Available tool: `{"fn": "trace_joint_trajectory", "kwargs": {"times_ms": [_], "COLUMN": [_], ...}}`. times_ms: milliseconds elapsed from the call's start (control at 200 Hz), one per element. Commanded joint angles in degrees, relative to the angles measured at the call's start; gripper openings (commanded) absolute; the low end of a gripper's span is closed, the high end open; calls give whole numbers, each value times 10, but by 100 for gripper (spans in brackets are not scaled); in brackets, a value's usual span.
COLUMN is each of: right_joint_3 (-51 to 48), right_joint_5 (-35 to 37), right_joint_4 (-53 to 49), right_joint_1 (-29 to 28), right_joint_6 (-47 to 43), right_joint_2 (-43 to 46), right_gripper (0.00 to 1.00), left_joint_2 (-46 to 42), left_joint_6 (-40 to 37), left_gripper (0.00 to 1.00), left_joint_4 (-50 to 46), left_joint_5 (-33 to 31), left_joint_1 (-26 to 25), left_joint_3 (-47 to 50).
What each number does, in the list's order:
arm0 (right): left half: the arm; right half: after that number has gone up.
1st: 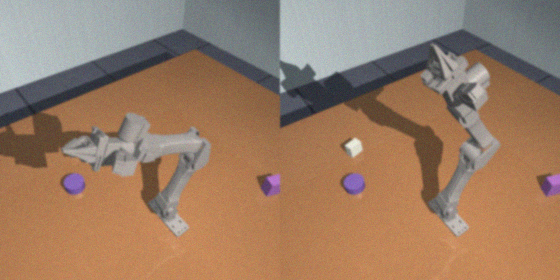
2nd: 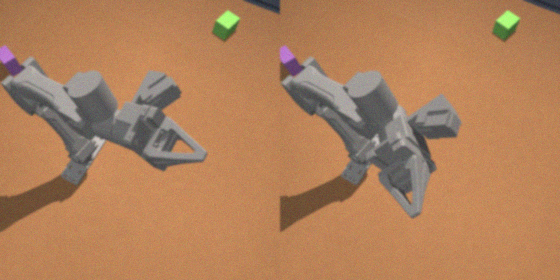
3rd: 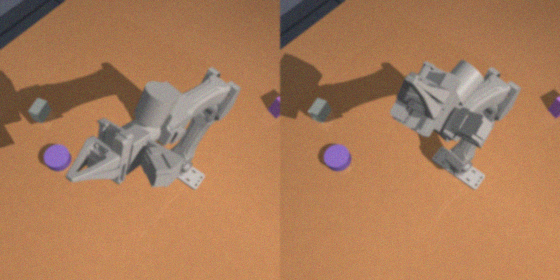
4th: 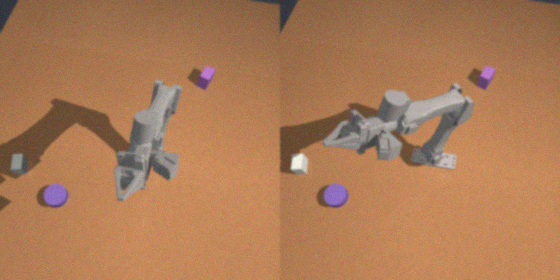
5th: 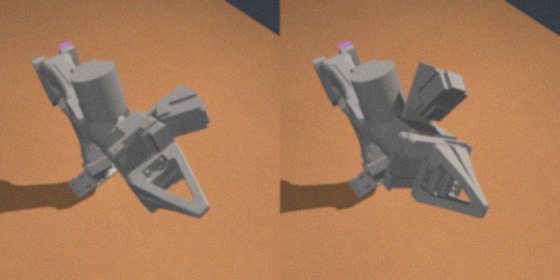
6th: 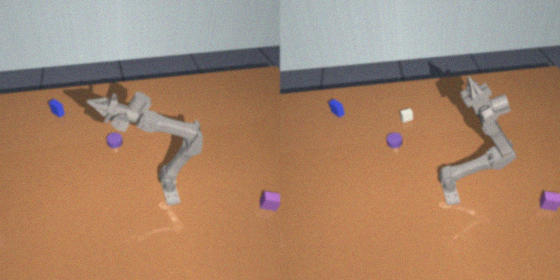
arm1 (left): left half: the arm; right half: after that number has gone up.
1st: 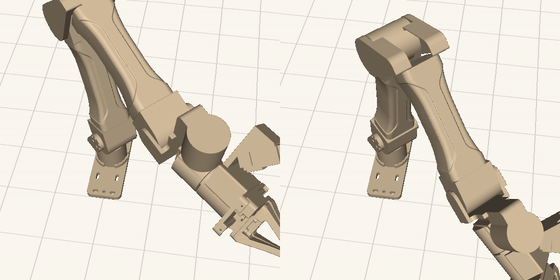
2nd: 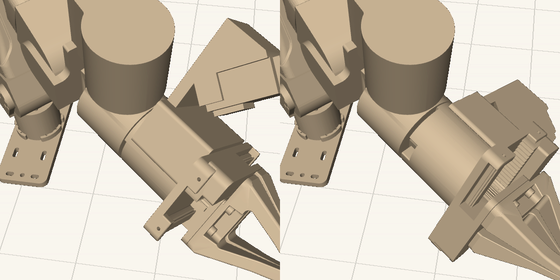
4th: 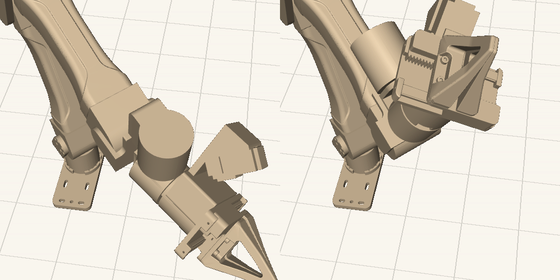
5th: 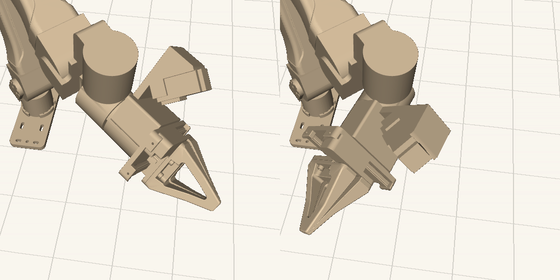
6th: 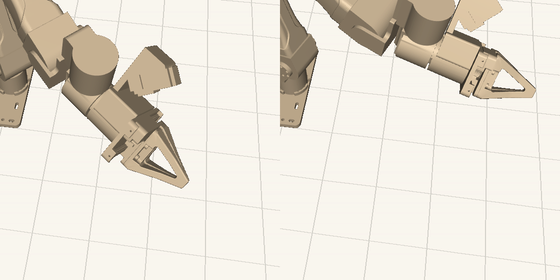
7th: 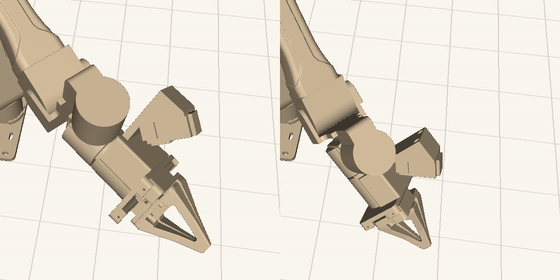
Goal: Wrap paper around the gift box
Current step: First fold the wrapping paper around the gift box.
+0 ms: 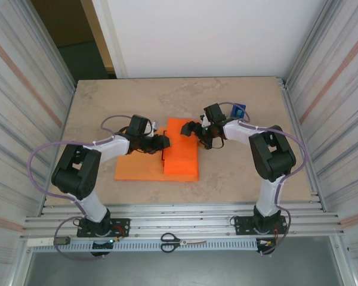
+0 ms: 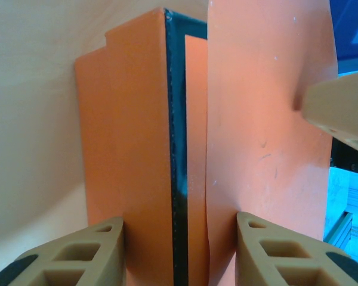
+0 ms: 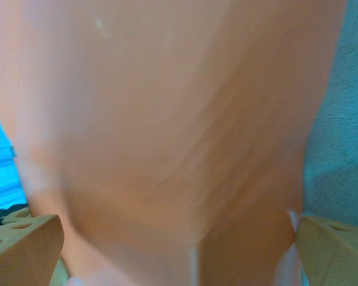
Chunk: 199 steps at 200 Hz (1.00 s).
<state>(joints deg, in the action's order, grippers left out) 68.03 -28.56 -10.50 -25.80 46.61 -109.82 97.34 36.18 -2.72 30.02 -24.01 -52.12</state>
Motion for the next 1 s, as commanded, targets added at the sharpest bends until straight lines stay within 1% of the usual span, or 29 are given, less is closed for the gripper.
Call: {"fn": "trace_joint_trajectory", "kwargs": {"times_ms": [0,90,215,316,486,601,752,992], "right_joint_3": [-7,-18,-34,-45,-27,-4,10,1], "right_joint_5": [22,32,62,64,18,-5,-12,-27], "right_joint_4": [-14,-23,-42,-37,-8,9,20,36], "right_joint_1": [-11,-14,-19,-15,-13,-15,-20,-24], "right_joint_6": [17,14,5,5,-1,15,28,38], "right_joint_2": [-25,-31,-27,-18,10,19,16,4], "right_gripper": [98,98,98,98,98,98,98,98], "left_joint_2": [44,45,44,45,47,49,48,48], "left_joint_6": [-17,-17,-17,-17,-18,-19,-18,-18], "left_gripper": [41,41,41,41,40,40,40,40], "left_joint_4": [-72,-70,-72,-73,-74,-74,-76,-75], "left_joint_5": [-51,-50,-50,-49,-49,-50,-51,-49], "left_joint_1": [-6,-6,-6,-6,-6,-6,-6,-6], "left_joint_3": [33,33,32,27,27,28,28,28]}}
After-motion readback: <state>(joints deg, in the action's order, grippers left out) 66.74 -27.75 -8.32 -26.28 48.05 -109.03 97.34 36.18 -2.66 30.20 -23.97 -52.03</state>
